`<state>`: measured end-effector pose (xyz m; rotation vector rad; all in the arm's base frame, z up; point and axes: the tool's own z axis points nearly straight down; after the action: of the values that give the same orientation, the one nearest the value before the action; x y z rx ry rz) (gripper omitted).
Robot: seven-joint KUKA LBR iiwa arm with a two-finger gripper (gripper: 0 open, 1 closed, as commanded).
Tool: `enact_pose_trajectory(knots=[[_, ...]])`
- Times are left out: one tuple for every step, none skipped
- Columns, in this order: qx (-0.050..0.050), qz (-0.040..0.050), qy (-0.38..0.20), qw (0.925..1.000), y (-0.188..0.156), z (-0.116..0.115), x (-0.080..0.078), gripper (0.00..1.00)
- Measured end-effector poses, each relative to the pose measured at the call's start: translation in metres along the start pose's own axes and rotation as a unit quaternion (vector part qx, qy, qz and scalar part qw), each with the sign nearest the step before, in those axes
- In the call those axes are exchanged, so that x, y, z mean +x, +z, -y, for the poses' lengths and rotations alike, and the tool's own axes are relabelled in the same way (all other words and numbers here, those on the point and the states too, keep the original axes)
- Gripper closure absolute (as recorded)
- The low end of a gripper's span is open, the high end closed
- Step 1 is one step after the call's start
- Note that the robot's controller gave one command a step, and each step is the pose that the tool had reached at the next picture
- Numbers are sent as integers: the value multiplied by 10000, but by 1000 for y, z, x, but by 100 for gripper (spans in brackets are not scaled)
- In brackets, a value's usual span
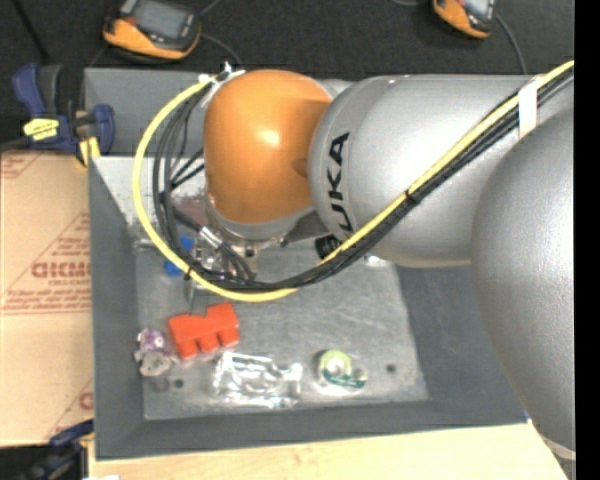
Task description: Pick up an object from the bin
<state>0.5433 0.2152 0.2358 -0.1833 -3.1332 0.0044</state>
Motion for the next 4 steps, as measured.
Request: enact_pose_trajectory(knots=[[-11, -4, 870, 9962, 60, -4, 35, 100], [-22, 19, 879, 9961, 58, -4, 33, 0], [2, -4, 1436, 9896, 162, 45, -10, 0], [-32, 45, 1434, 9896, 155, 42, -12, 100]])
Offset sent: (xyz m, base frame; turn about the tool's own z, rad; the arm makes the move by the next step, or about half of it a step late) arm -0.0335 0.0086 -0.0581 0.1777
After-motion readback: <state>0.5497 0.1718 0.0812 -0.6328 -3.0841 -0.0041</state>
